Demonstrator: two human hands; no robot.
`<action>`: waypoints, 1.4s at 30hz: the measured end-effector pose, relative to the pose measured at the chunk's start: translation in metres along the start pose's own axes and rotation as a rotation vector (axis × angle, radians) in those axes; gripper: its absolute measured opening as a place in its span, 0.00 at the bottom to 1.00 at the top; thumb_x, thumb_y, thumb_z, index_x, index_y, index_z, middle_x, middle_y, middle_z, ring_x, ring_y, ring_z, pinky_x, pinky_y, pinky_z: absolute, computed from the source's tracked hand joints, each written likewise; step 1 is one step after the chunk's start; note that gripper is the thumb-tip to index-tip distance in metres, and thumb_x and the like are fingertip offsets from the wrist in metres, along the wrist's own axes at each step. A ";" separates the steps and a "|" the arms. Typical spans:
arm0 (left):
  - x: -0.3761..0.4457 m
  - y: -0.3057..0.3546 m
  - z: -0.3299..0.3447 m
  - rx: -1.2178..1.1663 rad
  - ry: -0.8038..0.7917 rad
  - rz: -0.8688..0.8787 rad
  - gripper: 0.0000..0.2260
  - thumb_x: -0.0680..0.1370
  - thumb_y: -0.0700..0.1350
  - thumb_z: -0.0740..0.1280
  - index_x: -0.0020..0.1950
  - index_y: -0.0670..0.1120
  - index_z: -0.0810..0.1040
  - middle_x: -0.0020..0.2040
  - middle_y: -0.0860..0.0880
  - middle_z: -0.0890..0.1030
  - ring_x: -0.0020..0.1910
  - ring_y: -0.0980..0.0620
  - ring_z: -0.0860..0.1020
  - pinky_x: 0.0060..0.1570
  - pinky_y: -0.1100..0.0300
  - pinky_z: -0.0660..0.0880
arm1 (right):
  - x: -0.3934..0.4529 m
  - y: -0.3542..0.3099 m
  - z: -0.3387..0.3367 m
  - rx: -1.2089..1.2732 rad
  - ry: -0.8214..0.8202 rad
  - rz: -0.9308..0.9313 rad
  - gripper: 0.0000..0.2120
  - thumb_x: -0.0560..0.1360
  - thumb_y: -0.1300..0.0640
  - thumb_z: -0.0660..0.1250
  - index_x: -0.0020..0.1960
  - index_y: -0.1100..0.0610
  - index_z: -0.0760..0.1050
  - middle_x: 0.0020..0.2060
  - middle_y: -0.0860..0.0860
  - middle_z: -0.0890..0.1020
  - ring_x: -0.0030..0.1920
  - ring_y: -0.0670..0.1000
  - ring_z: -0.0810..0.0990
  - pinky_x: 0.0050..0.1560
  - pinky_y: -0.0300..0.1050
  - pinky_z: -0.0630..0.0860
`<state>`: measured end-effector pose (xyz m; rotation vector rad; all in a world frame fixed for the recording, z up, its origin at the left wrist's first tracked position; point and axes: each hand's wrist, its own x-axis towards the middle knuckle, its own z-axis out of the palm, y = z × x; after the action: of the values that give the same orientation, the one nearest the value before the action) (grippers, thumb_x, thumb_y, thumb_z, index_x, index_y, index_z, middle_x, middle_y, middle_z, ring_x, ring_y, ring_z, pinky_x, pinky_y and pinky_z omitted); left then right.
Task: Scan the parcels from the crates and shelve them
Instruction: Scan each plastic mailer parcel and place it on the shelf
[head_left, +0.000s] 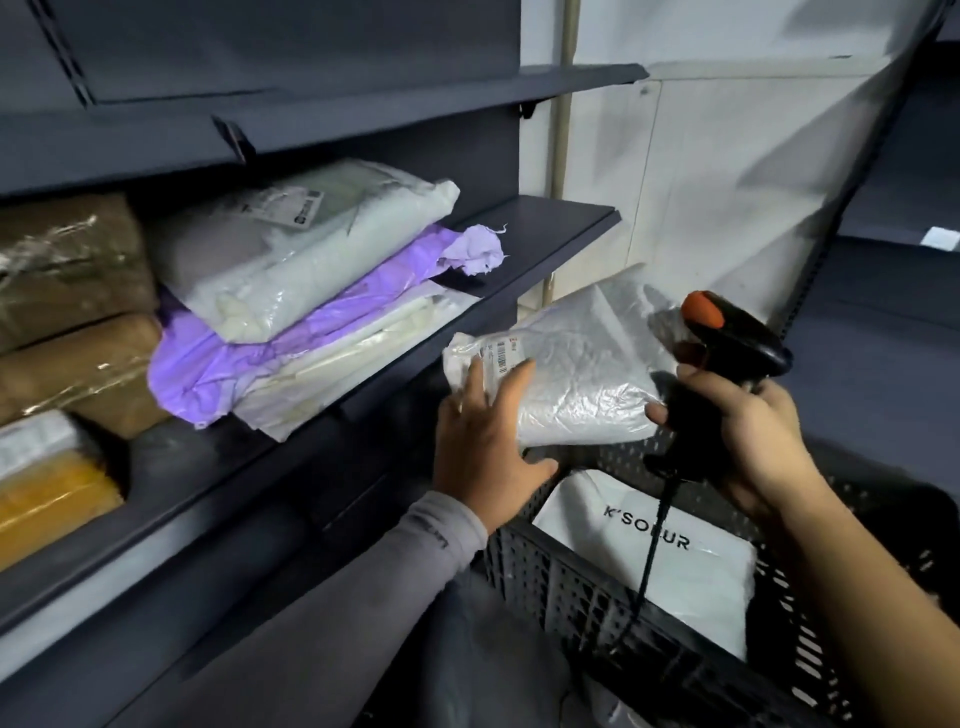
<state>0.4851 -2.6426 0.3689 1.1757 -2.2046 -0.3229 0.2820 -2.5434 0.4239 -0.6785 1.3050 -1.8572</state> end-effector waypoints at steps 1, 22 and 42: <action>-0.001 0.002 -0.001 0.041 0.052 0.005 0.43 0.67 0.51 0.81 0.79 0.59 0.67 0.81 0.38 0.61 0.68 0.32 0.70 0.73 0.42 0.66 | -0.001 -0.002 0.002 0.006 -0.009 -0.018 0.09 0.80 0.64 0.68 0.57 0.55 0.83 0.54 0.56 0.85 0.50 0.61 0.82 0.57 0.63 0.78; 0.013 -0.079 -0.126 0.711 0.548 -0.085 0.37 0.76 0.37 0.73 0.81 0.59 0.65 0.83 0.42 0.59 0.74 0.30 0.64 0.71 0.40 0.69 | 0.028 0.018 0.184 0.000 -0.315 -0.217 0.06 0.76 0.65 0.72 0.48 0.56 0.85 0.42 0.51 0.85 0.44 0.55 0.82 0.56 0.63 0.82; 0.072 -0.141 -0.122 0.825 0.697 -0.044 0.26 0.81 0.46 0.70 0.77 0.60 0.70 0.78 0.48 0.71 0.77 0.38 0.68 0.75 0.30 0.56 | 0.056 0.046 0.251 -0.400 -0.313 -0.600 0.19 0.75 0.59 0.74 0.54 0.35 0.78 0.84 0.56 0.54 0.71 0.27 0.63 0.69 0.27 0.63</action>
<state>0.6244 -2.7735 0.4267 1.4405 -1.6779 0.9365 0.4552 -2.7343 0.4656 -1.6506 1.3636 -1.8294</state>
